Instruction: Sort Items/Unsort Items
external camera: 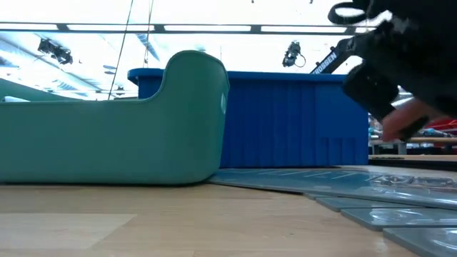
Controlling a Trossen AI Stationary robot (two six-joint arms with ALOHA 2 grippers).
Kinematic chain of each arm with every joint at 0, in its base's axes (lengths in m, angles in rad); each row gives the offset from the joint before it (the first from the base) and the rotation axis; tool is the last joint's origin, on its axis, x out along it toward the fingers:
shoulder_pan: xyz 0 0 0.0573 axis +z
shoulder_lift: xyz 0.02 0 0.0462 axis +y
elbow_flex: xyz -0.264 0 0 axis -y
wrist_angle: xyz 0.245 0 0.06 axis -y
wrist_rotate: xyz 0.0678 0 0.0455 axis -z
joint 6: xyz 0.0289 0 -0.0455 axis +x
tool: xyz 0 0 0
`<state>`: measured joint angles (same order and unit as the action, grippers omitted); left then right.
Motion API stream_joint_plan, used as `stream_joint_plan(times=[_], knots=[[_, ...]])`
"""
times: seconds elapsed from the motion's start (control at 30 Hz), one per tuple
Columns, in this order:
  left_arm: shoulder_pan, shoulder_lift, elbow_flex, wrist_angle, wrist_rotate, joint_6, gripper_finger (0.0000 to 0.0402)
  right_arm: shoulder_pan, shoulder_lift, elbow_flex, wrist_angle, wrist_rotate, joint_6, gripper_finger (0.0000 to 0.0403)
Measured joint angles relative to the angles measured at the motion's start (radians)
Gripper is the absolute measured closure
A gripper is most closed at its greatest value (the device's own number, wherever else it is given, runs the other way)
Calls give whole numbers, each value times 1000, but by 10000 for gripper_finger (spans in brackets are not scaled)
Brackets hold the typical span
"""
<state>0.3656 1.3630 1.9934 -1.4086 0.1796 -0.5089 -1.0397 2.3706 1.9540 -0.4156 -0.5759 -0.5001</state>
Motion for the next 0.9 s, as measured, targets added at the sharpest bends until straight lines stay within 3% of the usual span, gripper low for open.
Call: stream_joint_plan(times=[0.23,0.33,0.5,0.57,0.8,0.9], knots=[[0,0,0,-1,9,-19,396,3,-6,-52,23,132,29,192],[0,0,0,0,10,-21,396,1,-6,-52,17,94,91,195],[0,0,0,0,10,-21,396,4,-17,-56,-92,-83,223,210],[0,0,0,-1,10,-21,396,19,-30,-58,-119,-90,237,214],[0,0,0,-1,10,-21,396,51,-129,-57,-130,27,123,201],[0,0,0,-1,9,-21,396,52,-144,-57,-161,84,189,189]])
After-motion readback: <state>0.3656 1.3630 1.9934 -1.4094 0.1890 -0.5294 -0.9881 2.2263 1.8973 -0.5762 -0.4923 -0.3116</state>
